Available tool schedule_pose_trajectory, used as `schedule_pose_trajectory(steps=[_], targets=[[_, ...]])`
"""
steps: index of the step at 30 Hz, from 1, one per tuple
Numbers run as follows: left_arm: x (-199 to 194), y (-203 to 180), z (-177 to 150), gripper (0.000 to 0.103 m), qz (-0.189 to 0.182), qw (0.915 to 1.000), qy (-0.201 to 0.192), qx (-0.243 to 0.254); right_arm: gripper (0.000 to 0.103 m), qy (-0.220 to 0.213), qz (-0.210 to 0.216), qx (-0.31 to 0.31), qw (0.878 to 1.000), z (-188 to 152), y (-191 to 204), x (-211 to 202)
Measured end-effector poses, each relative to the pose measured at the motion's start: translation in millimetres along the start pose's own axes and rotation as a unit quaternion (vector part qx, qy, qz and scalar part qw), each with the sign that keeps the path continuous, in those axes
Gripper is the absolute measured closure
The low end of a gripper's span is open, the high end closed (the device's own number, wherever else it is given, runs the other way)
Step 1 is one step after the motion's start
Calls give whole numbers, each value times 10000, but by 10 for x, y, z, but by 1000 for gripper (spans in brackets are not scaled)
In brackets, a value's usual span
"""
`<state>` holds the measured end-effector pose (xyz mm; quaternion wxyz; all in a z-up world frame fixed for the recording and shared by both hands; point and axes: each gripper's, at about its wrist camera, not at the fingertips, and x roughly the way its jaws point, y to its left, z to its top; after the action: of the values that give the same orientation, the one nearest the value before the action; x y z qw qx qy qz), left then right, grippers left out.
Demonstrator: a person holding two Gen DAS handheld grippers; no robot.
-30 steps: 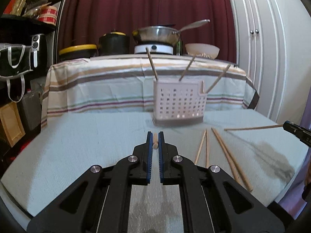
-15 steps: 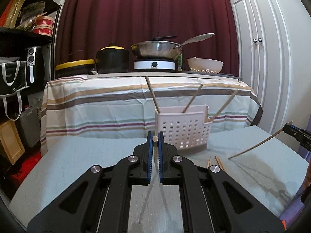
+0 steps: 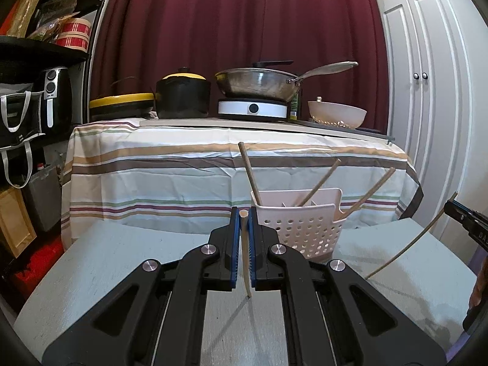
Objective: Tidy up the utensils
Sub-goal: 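Lift both held chopsticks and carry them above the pink holder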
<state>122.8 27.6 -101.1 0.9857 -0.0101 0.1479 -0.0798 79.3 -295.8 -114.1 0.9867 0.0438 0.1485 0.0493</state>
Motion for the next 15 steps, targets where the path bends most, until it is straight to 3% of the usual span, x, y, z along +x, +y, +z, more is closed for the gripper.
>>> schedule_pose_trajectory(steps=[15], targets=[[94,-9,232,97,-181,9998,-2,-77,96,-100,169,136,9997,211,-3,48]])
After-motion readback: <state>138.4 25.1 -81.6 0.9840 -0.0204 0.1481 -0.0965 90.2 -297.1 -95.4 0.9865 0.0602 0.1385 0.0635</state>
